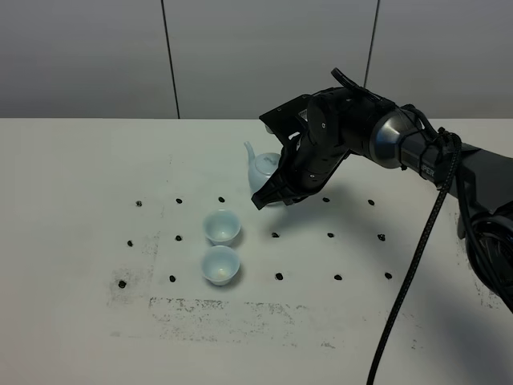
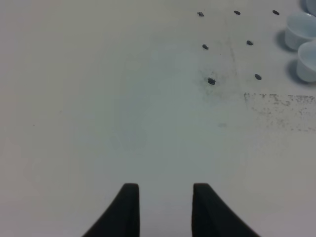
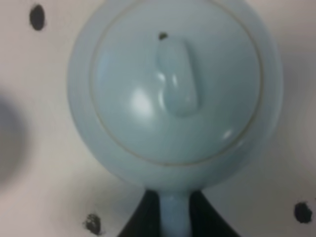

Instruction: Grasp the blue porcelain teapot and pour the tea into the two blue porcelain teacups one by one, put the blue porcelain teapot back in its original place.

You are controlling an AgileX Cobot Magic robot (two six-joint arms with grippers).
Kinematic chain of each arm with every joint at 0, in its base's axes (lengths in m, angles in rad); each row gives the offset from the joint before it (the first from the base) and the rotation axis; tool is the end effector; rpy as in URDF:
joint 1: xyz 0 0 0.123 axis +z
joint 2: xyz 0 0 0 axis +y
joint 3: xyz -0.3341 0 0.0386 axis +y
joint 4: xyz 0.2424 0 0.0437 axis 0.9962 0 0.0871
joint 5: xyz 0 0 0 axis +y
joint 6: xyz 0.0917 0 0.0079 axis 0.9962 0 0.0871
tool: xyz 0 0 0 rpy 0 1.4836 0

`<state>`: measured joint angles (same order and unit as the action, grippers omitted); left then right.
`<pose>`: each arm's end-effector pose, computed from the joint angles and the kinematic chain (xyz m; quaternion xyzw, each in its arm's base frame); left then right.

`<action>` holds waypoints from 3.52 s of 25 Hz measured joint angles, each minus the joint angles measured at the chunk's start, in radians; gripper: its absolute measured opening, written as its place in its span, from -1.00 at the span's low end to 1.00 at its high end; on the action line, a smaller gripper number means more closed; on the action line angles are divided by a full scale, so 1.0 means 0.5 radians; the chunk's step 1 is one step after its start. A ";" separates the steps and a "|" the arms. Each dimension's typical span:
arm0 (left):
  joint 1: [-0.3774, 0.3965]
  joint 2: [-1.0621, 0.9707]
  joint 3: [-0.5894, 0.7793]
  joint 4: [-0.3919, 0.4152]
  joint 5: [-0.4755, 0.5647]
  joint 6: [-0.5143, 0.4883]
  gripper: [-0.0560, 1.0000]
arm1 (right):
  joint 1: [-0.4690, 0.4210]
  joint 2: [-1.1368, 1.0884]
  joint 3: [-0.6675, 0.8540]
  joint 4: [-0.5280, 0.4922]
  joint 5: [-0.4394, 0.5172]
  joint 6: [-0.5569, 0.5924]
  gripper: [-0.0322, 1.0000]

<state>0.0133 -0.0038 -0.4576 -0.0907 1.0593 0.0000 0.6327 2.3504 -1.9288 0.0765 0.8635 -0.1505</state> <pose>-0.0565 -0.0080 0.2626 -0.0049 0.8619 -0.0420 0.5053 0.4282 0.3206 0.1886 -0.3572 0.9149 0.0764 0.1720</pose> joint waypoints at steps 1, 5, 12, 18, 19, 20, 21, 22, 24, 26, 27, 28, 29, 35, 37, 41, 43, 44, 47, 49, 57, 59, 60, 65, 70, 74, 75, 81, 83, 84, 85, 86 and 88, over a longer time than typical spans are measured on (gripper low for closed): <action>0.000 0.000 0.000 0.000 0.000 0.000 -0.34 | 0.000 0.004 0.000 0.000 -0.009 0.000 -0.87; 0.000 0.000 0.000 0.000 0.000 0.000 -0.34 | 0.000 0.006 0.000 0.017 -0.038 -0.011 -0.87; 0.000 0.000 0.000 0.000 0.000 0.000 -0.34 | 0.000 0.006 0.000 0.121 -0.120 -0.061 -0.87; 0.000 0.000 0.000 0.000 0.000 0.000 -0.34 | 0.000 -0.025 0.017 0.140 -0.149 -0.087 -0.87; 0.000 0.000 0.000 0.000 0.000 0.000 -0.34 | 0.000 -0.054 0.047 0.142 -0.172 -0.092 -0.87; 0.000 0.000 0.000 0.000 0.000 0.000 -0.34 | 0.000 -0.085 0.077 0.142 -0.197 -0.099 -0.87; 0.000 0.000 0.000 0.000 0.000 0.000 -0.34 | 0.000 -0.132 0.112 0.142 -0.233 -0.105 -0.87; 0.000 0.000 0.000 0.000 0.000 0.000 -0.34 | 0.000 -0.173 0.159 0.142 -0.260 -0.120 -0.87; 0.000 0.000 0.000 0.000 0.000 0.000 -0.34 | 0.000 -0.268 0.255 0.142 -0.302 -0.160 -0.87; 0.000 0.000 0.000 0.000 0.000 0.000 -0.34 | 0.000 -0.358 0.328 0.136 -0.324 -0.212 -0.87; 0.000 0.000 0.000 0.000 0.000 0.000 -0.34 | 0.000 -0.394 0.355 0.131 -0.322 -0.239 -0.87; 0.000 0.000 0.000 0.000 0.000 0.000 -0.34 | 0.000 -0.415 0.367 0.121 -0.313 -0.271 -0.87; 0.000 0.000 0.000 0.000 0.000 0.000 -0.34 | 0.000 -0.437 0.373 0.111 -0.309 -0.312 -0.87; 0.000 0.000 0.000 0.000 0.000 0.000 -0.34 | 0.000 -0.477 0.348 0.151 -0.146 -0.731 -0.87; 0.000 0.000 0.000 0.000 0.000 0.000 -0.34 | 0.000 -0.477 0.307 0.186 -0.022 -0.940 -0.87; 0.000 0.000 0.000 0.000 0.000 0.000 -0.34 | 0.000 -0.477 0.203 0.197 0.107 -1.200 -0.87; 0.000 0.000 0.000 0.000 0.000 0.000 -0.34 | 0.000 -0.477 0.164 0.197 0.147 -1.299 -0.87; 0.000 0.000 0.000 0.000 0.000 0.000 -0.34 | 0.000 -0.475 0.138 0.197 0.171 -1.357 -0.87; 0.000 0.000 0.000 0.000 0.000 0.000 -0.34 | 0.000 -0.438 0.030 0.195 0.281 -1.504 -0.87; 0.000 0.000 0.000 0.000 0.000 0.000 -0.34 | 0.000 -0.383 -0.072 0.179 0.376 -1.577 -0.87; 0.000 0.000 0.000 0.000 0.000 0.000 -0.34 | 0.004 -0.187 -0.416 -0.004 0.580 -1.692 -0.87; 0.000 0.000 0.000 0.000 0.000 0.000 -0.34 | 0.009 -0.173 -0.425 -0.057 0.594 -1.725 -0.87; 0.000 0.000 0.000 0.000 0.000 0.000 -0.34 | 0.010 -0.171 -0.427 -0.072 0.603 -1.745 -0.87; 0.000 0.000 0.000 0.000 0.000 0.000 -0.34 | 0.060 -0.169 -0.427 -0.153 0.633 -1.782 -0.87; 0.000 0.000 0.000 0.000 0.000 0.000 -0.34 | 0.098 -0.169 -0.421 -0.190 0.705 -1.856 -0.87; 0.000 0.000 0.000 0.000 0.000 0.000 -0.34 | 0.099 -0.169 -0.331 -0.213 0.690 -1.934 -0.87; 0.000 0.000 0.000 0.000 0.000 0.000 -0.34 | 0.099 -0.169 -0.309 -0.224 0.681 -1.939 -0.87; 0.000 0.000 0.000 0.000 0.000 0.000 -0.34 | 0.116 -0.196 -0.234 -0.286 0.580 -1.952 -0.87; 0.000 0.000 0.000 0.000 0.000 0.000 -0.34 | 0.126 -0.203 -0.234 -0.325 0.565 -1.952 -0.87; 0.000 0.000 0.000 0.000 0.000 0.000 -0.34 | 0.131 -0.201 -0.234 -0.351 0.563 -1.952 -0.87; 0.000 0.000 0.000 0.000 0.000 0.000 -0.34 | 0.140 -0.201 -0.231 -0.375 0.560 -1.952 -0.87; 0.000 0.000 0.000 0.000 0.000 0.000 -0.34 | 0.148 -0.201 -0.229 -0.399 0.561 -1.952 -0.87; 0.000 0.000 0.000 0.000 0.000 0.000 -0.34 | 0.163 -0.201 -0.220 -0.422 0.555 -1.952 -0.87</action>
<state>0.0133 -0.0038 -0.4576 -0.0907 1.0593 0.0000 0.7143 2.2497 -2.0386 -0.1346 1.1411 -1.1264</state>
